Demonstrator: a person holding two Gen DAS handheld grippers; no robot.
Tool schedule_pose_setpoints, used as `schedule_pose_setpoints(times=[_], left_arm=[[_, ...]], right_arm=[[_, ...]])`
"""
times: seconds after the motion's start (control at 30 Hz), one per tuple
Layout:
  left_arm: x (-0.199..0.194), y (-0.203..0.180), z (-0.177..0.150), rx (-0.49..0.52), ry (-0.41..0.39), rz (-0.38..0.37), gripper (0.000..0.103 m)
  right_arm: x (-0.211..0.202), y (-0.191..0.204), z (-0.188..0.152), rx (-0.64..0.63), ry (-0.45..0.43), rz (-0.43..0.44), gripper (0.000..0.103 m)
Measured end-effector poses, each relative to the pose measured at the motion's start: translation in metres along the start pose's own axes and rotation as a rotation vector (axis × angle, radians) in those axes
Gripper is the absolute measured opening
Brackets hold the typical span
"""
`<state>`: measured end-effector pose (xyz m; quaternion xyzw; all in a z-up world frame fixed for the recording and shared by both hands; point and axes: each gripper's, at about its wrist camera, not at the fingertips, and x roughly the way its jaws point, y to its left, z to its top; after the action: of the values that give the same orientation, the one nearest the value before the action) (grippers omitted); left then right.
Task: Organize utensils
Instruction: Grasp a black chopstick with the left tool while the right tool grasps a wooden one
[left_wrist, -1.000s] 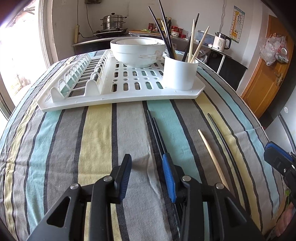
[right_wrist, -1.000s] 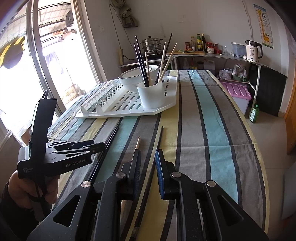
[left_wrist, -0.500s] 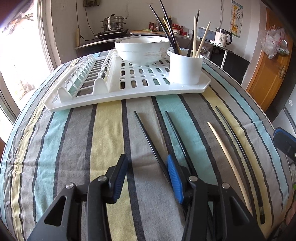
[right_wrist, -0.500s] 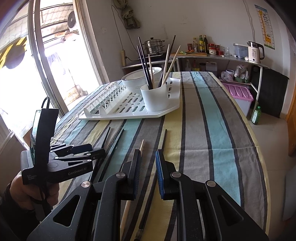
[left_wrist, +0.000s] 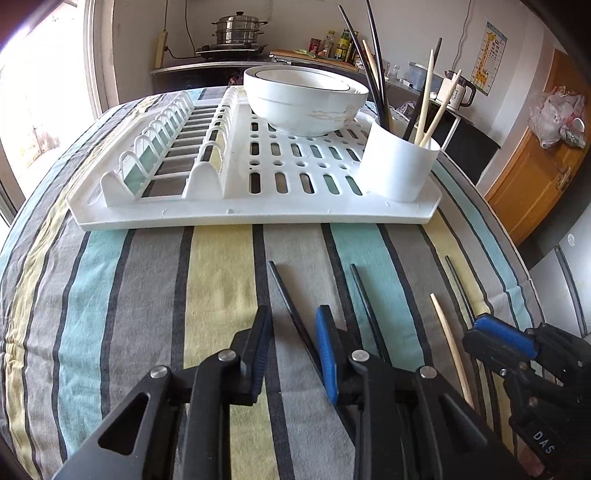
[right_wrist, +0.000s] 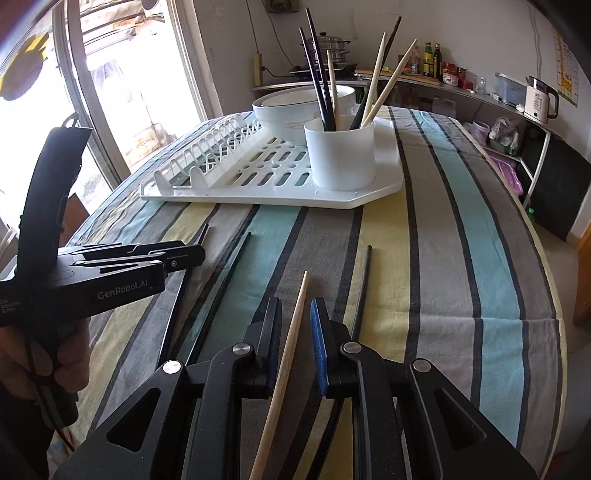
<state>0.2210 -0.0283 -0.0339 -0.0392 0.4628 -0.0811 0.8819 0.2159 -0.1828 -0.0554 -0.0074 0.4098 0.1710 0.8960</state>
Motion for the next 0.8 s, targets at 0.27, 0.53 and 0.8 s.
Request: schedule_pose_setpoints(times=[0.27, 0.53, 0.8], left_arm=[[-0.003, 0.003, -0.005, -0.011, 0.002, -0.027, 0.020], [0.006, -0.006, 0.006, 0.055, 0.014, 0.012, 0.010], [0.004, -0.002, 0.009, 0.073, 0.025, -0.020, 0.007]], right_arm=[[0.018, 0.005, 0.005, -0.031, 0.047, -0.037, 0.014], [0.021, 0.012, 0.008, -0.065, 0.055, -0.067, 0.005], [0.013, 0.011, 0.012, -0.034, 0.020, -0.027, 0.005]])
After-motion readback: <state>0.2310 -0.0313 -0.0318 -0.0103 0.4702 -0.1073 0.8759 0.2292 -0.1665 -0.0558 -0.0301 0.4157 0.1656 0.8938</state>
